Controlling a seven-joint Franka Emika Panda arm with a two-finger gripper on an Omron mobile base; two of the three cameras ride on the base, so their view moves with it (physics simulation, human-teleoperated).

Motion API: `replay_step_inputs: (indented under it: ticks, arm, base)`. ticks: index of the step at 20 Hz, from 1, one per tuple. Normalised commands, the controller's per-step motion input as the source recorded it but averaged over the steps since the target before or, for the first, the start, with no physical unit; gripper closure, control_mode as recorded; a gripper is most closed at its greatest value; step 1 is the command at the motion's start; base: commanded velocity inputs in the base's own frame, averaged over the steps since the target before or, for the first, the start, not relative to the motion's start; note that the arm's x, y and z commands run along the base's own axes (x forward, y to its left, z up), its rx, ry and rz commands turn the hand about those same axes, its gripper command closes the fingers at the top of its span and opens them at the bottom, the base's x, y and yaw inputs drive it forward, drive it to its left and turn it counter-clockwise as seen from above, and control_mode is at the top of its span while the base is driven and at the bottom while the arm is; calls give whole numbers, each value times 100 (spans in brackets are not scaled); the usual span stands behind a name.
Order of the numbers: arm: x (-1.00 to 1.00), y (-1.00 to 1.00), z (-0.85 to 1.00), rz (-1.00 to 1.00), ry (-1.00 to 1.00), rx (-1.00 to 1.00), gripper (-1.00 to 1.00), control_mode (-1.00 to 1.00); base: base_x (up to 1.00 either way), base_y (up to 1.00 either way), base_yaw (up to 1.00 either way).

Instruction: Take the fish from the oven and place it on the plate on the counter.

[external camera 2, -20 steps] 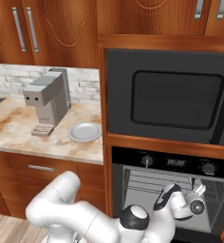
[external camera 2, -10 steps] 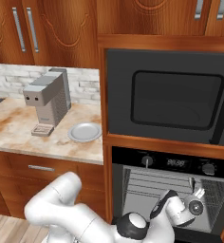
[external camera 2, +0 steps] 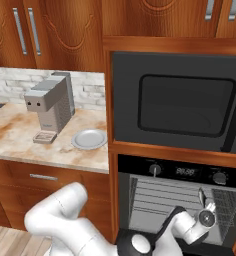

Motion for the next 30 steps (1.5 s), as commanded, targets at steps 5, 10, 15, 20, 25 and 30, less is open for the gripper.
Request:
replay_step_inputs:
  ticks: [5, 10, 15, 20, 25, 30]
  arm:
    - [-78, -7, -34, 5, 18, 0, 100, -100]
    - [-75, -10, -35, 6, 22, 0, 100, -100]
    - [-92, -14, -39, 6, 22, 0, 100, -100]
    - [-100, -22, -44, 4, 20, 0, 100, -100]
    - [-100, -25, -45, 5, 16, 0, 100, -100]
    - [-100, -16, -13, 11, 4, 0, 100, -100]
  base:
    - [0, 0, 0]
    - [0, 0, 0]
    - [0, 0, 0]
    - [0, 0, 0]
    - [0, 0, 0]
    - [0, 0, 0]
